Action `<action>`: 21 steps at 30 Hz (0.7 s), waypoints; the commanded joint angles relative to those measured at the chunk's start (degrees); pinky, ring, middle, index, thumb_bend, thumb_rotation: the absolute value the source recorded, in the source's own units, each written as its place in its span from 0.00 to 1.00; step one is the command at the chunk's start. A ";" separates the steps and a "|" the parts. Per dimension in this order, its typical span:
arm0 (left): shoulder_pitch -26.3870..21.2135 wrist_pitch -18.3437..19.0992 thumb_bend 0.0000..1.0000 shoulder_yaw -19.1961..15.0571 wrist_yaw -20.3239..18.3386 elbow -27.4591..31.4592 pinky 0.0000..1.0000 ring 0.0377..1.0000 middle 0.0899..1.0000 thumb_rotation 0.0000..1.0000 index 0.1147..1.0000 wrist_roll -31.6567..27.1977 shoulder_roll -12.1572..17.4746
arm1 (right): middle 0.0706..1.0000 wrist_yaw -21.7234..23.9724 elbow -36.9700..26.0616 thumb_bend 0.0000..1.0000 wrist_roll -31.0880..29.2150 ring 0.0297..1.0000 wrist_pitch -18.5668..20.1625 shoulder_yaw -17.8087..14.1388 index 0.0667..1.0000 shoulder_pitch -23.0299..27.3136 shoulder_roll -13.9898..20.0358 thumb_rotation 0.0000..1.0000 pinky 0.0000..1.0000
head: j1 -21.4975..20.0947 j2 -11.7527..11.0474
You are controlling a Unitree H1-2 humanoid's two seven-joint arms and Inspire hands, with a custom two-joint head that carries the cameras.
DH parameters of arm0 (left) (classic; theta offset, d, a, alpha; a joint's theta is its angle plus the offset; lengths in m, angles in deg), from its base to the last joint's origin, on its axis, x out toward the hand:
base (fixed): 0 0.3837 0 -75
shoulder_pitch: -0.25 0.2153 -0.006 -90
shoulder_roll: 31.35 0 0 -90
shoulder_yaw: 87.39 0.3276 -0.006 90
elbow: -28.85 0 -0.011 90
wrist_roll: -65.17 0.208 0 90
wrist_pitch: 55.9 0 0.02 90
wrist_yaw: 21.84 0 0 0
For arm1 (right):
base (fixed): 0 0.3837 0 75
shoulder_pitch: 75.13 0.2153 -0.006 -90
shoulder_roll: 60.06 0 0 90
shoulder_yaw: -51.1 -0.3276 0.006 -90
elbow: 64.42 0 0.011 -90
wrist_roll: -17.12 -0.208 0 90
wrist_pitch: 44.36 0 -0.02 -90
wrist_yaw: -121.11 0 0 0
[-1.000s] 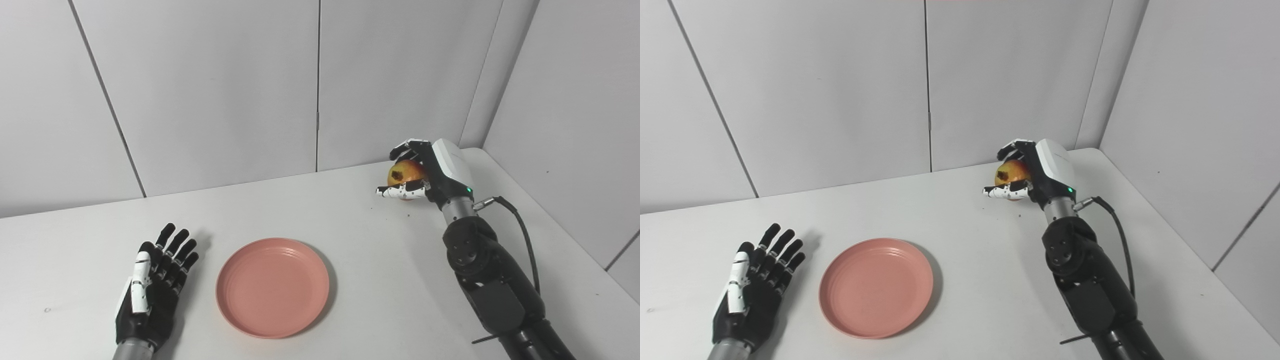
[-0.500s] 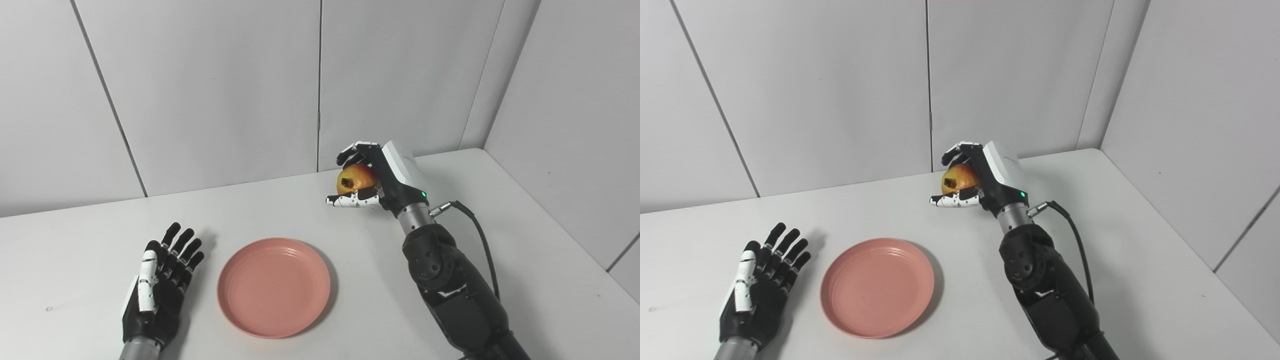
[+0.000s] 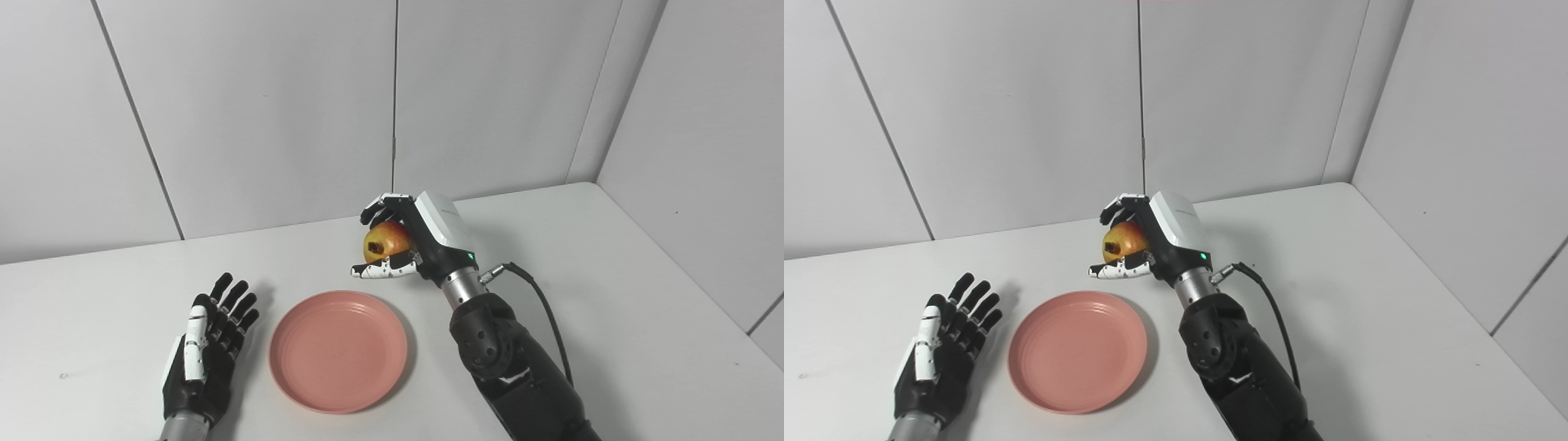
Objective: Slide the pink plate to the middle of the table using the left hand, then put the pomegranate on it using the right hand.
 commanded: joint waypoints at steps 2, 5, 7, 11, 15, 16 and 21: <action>0.57 1.96 0.41 0.58 1.12 0.44 0.90 0.90 0.89 1.00 0.88 1.01 -0.94 | 0.41 -0.98 -0.76 0.53 0.58 0.40 -3.55 0.97 0.48 2.19 -1.07 0.00 0.37 | 1.38 0.19; 0.62 1.96 0.41 0.68 1.58 0.62 0.91 0.90 0.90 1.00 0.89 1.34 -1.44 | 0.41 -0.69 0.24 0.53 0.44 0.39 -3.80 2.71 0.49 1.77 -2.80 0.00 0.35 | 2.07 0.36; 0.64 2.00 0.41 0.83 1.83 0.74 0.90 0.90 0.90 1.00 0.89 1.53 -1.62 | 0.41 -0.49 0.49 0.53 0.29 0.39 -3.75 3.10 0.49 1.61 -3.24 0.00 0.34 | 2.83 0.49; 0.67 2.12 0.41 1.17 2.67 1.03 0.90 0.89 0.90 1.00 0.88 1.97 -2.16 | 0.40 -0.11 1.19 0.52 0.16 0.37 -4.68 4.34 0.49 1.20 -4.02 0.00 0.32 | 4.83 0.94; 0.66 2.29 0.41 1.47 3.20 1.33 0.90 0.89 0.89 1.00 0.88 2.47 -2.84 | 0.41 0.65 1.56 0.53 -0.17 0.40 -5.36 5.40 0.48 0.51 -4.46 0.00 0.35 | 6.19 1.30; 0.66 2.31 0.41 1.47 3.20 1.34 0.90 0.89 0.89 1.00 0.88 2.47 -2.89 | 0.41 0.65 1.61 0.53 -0.24 0.40 -5.39 5.50 0.48 0.46 -4.48 0.00 0.35 | 6.19 1.30; 0.84 1.75 0.41 2.25 3.75 1.68 0.89 0.88 0.88 1.00 0.87 3.91 -3.70 | 0.39 1.64 1.12 0.52 -0.61 0.35 -5.12 6.51 0.50 -1.05 -4.56 0.00 0.30 | 9.13 2.12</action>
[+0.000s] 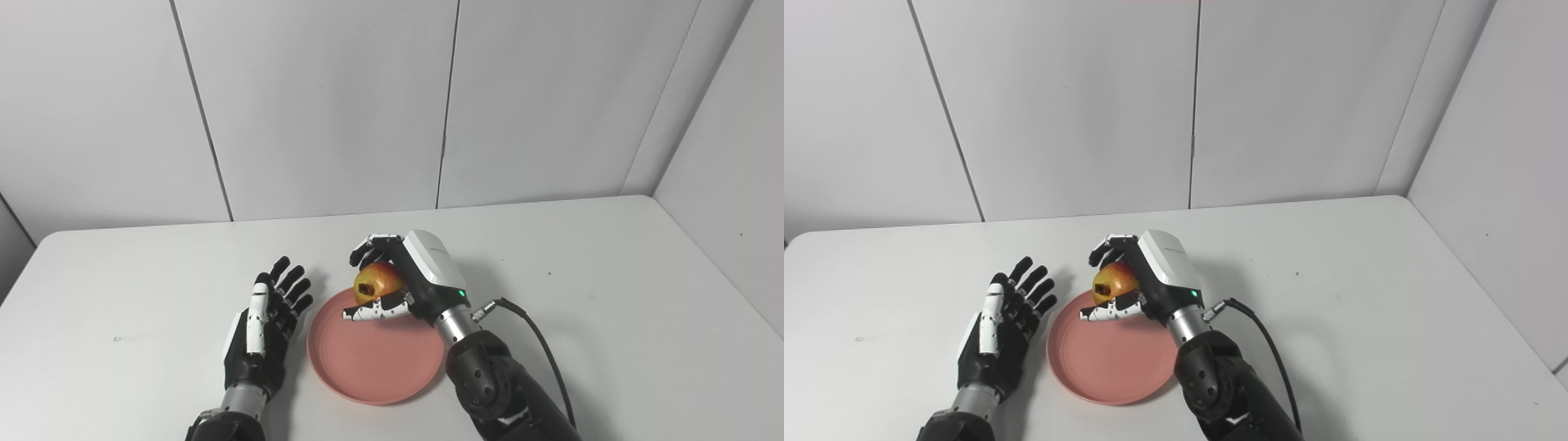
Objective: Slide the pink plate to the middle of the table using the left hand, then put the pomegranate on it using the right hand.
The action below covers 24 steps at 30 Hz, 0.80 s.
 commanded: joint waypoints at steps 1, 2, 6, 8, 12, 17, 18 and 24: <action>0.59 0.43 0.41 0.38 0.75 0.41 0.88 0.88 0.88 1.00 0.87 0.70 -0.85 | 0.39 -0.20 -1.73 0.52 -0.03 0.35 -3.04 0.17 0.50 1.02 -0.43 0.00 0.29 | 0.52 0.19; 0.61 0.46 0.41 0.48 0.92 0.48 0.88 0.88 0.88 1.00 0.87 0.99 -1.01 | 0.39 -0.15 -1.69 0.52 0.15 0.35 -3.15 0.41 0.50 0.76 -0.29 0.00 0.29 | 1.04 0.32; 0.61 0.67 0.41 0.67 1.22 0.64 0.88 0.88 0.88 1.00 0.87 1.51 -1.28 | 0.39 0.05 -1.63 0.52 0.37 0.35 -3.53 0.93 0.49 0.20 0.24 0.00 0.29 | 1.65 0.59; 0.55 0.82 0.41 0.79 1.33 0.64 0.88 0.89 0.89 1.00 0.87 1.81 -1.42 | 0.38 0.44 -1.76 0.52 0.35 0.33 -3.77 1.21 0.50 -0.33 0.78 0.00 0.28 | 1.86 0.69; 0.50 0.77 0.42 0.78 1.42 0.54 0.87 0.89 0.89 1.00 0.87 2.02 -1.65 | 0.41 1.06 -2.06 0.53 0.45 0.31 -3.69 1.48 0.47 -1.09 1.31 0.00 0.25 | 2.34 0.94; 0.40 0.45 0.43 0.84 1.26 0.27 0.88 0.89 0.89 1.00 0.87 2.02 -1.78 | 0.38 1.40 -2.24 0.52 0.88 0.32 -3.92 1.99 0.50 -2.13 2.18 0.00 0.26 | 2.57 1.11; 0.38 0.47 0.43 0.88 1.27 0.26 0.88 0.89 0.89 1.00 0.88 2.07 -1.78 | 0.38 1.32 -2.21 0.52 1.00 0.32 -4.05 2.10 0.50 -2.27 2.32 0.00 0.25 | 2.57 1.11; 0.33 -0.68 0.43 1.33 1.19 -0.20 0.88 0.88 0.89 1.00 0.88 3.35 -1.49 | 0.37 0.84 -1.96 0.52 1.89 0.32 -5.47 2.80 0.50 -3.10 3.12 0.00 0.25 | 2.66 1.43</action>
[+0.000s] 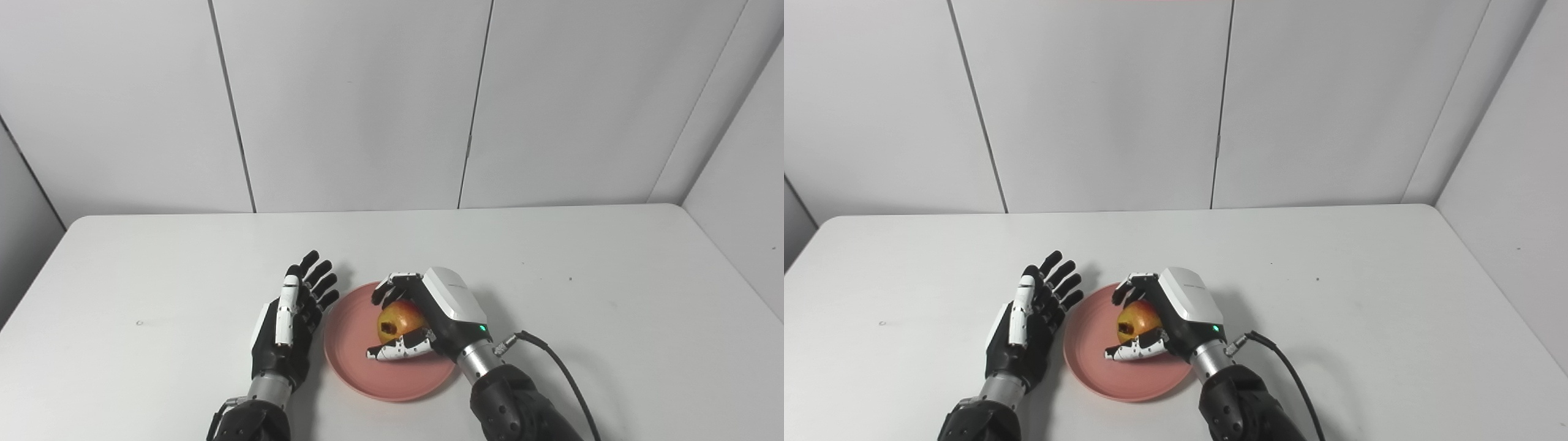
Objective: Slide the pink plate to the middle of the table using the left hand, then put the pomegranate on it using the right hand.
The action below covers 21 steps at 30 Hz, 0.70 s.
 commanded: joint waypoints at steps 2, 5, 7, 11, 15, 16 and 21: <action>0.24 -0.51 0.43 0.57 0.08 -0.36 0.87 0.88 0.89 1.00 0.87 1.02 -0.13 | 0.37 -0.87 -1.65 0.52 0.56 0.32 -4.08 -0.16 0.50 0.93 0.30 0.00 0.25 | 0.02 0.02; 0.16 -1.56 0.43 0.67 0.41 -0.63 0.87 0.88 0.88 1.00 0.87 2.01 -0.25 | 0.38 -1.54 -0.98 0.52 1.15 0.33 -5.11 -0.16 0.50 0.39 0.52 0.00 0.27 | 0.13 0.02; 0.10 -2.33 0.43 0.77 0.38 -0.96 0.87 0.88 0.88 1.00 0.87 2.45 -0.20 | 0.38 -1.46 -0.82 0.52 1.32 0.34 -5.22 -0.28 0.50 0.10 0.58 0.00 0.27 | 0.10 -0.02; 0.09 -3.76 0.43 1.07 0.47 -1.43 0.87 0.89 0.89 1.00 0.88 3.63 -0.17 | 0.42 -1.22 -0.82 0.52 1.40 0.41 -5.10 -0.41 0.49 -0.30 0.69 0.00 0.34 | 0.26 -0.06; 0.03 -5.82 0.43 1.54 0.34 -1.90 0.91 0.91 0.92 1.00 0.91 4.59 -0.13 | 0.51 -1.91 -0.70 0.52 1.33 0.47 -6.39 -0.63 0.46 -0.69 1.14 0.12 0.41 | 0.32 0.02; 0.04 -6.11 0.43 1.51 0.31 -1.98 0.92 0.91 0.93 1.00 0.91 4.53 -0.17 | 0.54 -1.80 -0.74 0.52 1.36 0.50 -6.50 -0.73 0.46 -0.78 1.17 0.13 0.44 | 0.32 0.02; 0.14 -8.02 0.42 1.54 0.55 -2.24 0.96 0.94 0.96 1.00 0.95 4.96 -0.70 | 0.71 -0.36 -1.58 0.80 0.37 0.68 -6.00 -1.73 0.70 -1.52 1.36 0.34 0.64 | 0.67 -0.01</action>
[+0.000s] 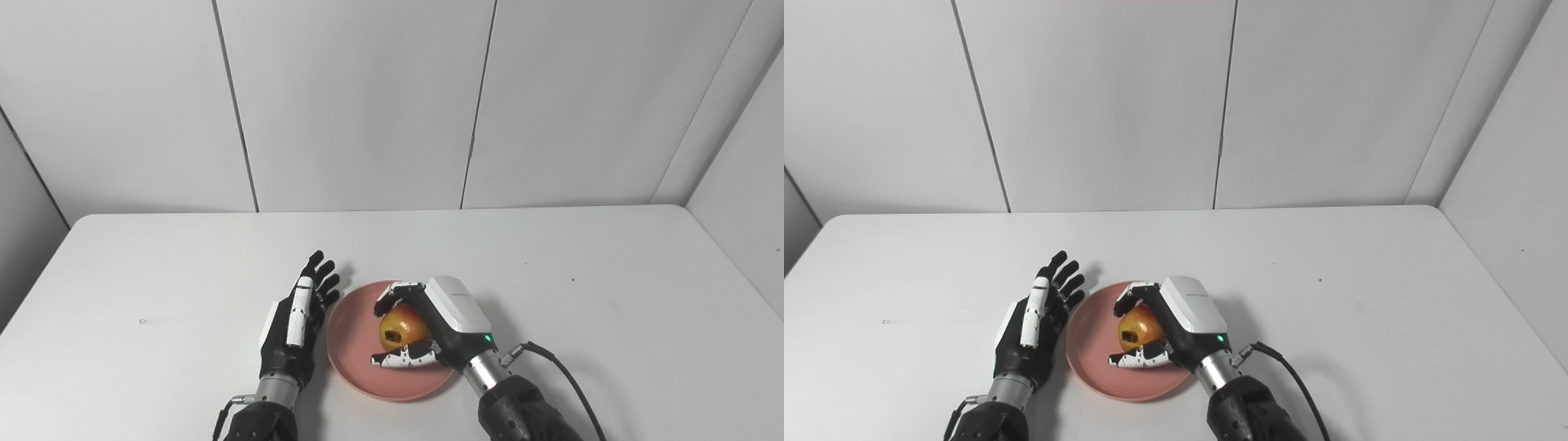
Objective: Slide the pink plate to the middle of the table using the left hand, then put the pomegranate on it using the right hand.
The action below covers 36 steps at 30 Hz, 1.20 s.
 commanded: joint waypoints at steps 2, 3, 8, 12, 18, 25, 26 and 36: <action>-0.04 -2.08 0.42 0.26 0.24 -0.03 0.97 0.96 0.97 1.00 0.96 0.40 -0.64 | 0.75 0.61 -2.08 0.84 -0.86 0.73 -1.69 -1.13 0.76 0.71 0.68 0.40 0.68 | 0.29 0.11; -0.05 -2.28 0.42 0.36 0.22 -0.07 0.97 0.96 0.97 1.00 0.96 0.53 -0.66 | 0.76 0.95 -2.25 0.85 -1.06 0.73 -1.79 -1.21 0.76 0.65 0.83 0.41 0.69 | 0.29 0.11; -0.02 -2.40 0.41 0.98 0.65 0.34 0.99 0.98 0.99 1.00 0.98 1.34 -0.84 | 0.82 3.29 -3.17 0.89 -1.79 0.79 -1.74 -1.36 0.83 0.41 1.61 0.48 0.73 | 0.59 0.12; 0.04 -2.91 0.41 1.32 1.09 0.50 1.00 0.98 1.00 1.00 0.99 2.10 -0.87 | 0.86 5.66 -4.85 0.91 -1.98 0.83 -0.60 -1.43 0.88 0.14 1.89 0.54 0.77 | 0.90 0.23; 0.11 -4.15 0.41 1.53 2.24 0.62 0.96 0.96 0.97 1.00 0.97 3.76 -1.04 | 0.90 7.37 -8.67 1.00 -3.03 0.88 -1.50 -2.18 0.92 -0.46 1.64 0.58 0.81 | 0.85 0.37; 0.21 -4.74 0.41 1.53 2.18 0.74 0.95 0.95 0.97 1.00 0.96 4.29 -1.05 | 0.92 6.14 -12.41 1.00 -3.03 0.89 -2.61 -3.08 0.94 -0.91 0.96 0.60 0.82 | 0.71 0.15; 0.21 -4.92 0.41 1.57 2.14 0.69 0.95 0.95 0.97 1.00 0.96 4.35 -1.01 | 0.92 5.87 -12.99 1.00 -2.90 0.90 -2.59 -3.28 0.94 -1.03 0.81 0.60 0.82 | 0.71 0.15; 0.35 -5.37 0.41 1.75 1.39 0.56 0.97 0.96 0.97 1.00 0.97 4.25 -0.36 | 0.92 1.10 -17.47 0.98 -2.68 0.87 -3.38 -6.77 0.93 -2.99 -1.45 0.66 0.80 | -0.05 -0.14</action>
